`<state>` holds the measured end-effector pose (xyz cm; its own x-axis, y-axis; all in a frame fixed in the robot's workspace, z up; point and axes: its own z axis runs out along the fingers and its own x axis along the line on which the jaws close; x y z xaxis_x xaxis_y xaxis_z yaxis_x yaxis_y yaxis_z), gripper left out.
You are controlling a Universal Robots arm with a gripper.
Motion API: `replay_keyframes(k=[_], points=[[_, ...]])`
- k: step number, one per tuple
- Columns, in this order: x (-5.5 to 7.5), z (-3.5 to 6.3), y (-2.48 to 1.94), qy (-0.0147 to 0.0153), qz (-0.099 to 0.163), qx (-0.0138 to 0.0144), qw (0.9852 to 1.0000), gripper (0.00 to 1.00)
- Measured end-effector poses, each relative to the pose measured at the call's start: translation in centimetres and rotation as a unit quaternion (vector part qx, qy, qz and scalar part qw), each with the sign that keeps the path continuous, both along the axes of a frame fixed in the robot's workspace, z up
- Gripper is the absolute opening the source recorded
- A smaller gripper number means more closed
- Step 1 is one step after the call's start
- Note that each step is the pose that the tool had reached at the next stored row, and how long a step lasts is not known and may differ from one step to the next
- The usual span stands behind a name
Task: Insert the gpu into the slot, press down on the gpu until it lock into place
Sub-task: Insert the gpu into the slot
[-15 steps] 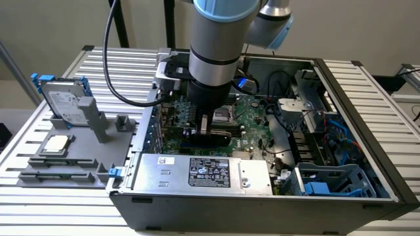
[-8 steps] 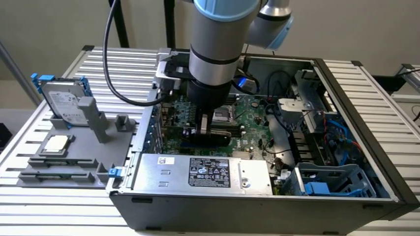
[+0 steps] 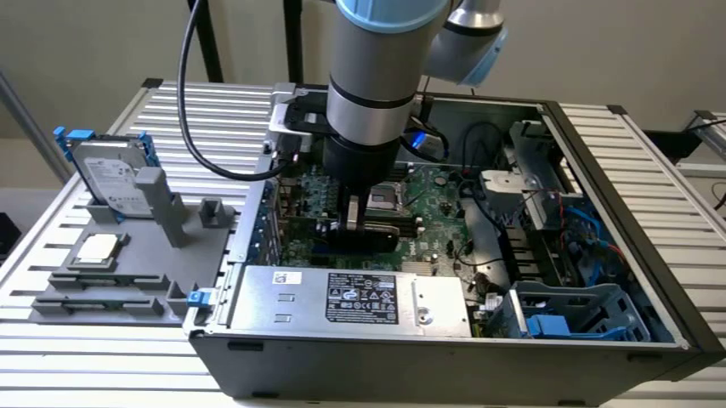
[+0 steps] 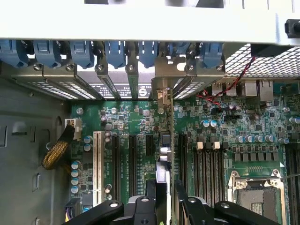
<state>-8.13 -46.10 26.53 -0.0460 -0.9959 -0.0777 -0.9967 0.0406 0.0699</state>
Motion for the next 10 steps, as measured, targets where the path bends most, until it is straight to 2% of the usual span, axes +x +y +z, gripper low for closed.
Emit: replay_keyframes(k=[4, 8, 10], points=[[-0.01, -0.12, 0.02, 0.0008, 0.000, -0.0001, 1.0000, 0.26], [0.00, -0.18, 0.03, 0.0039, 0.001, -0.0001, 1.0000, 0.26], [0.00, -0.19, 0.04, 0.0043, 0.001, -0.0001, 1.0000, 0.26]])
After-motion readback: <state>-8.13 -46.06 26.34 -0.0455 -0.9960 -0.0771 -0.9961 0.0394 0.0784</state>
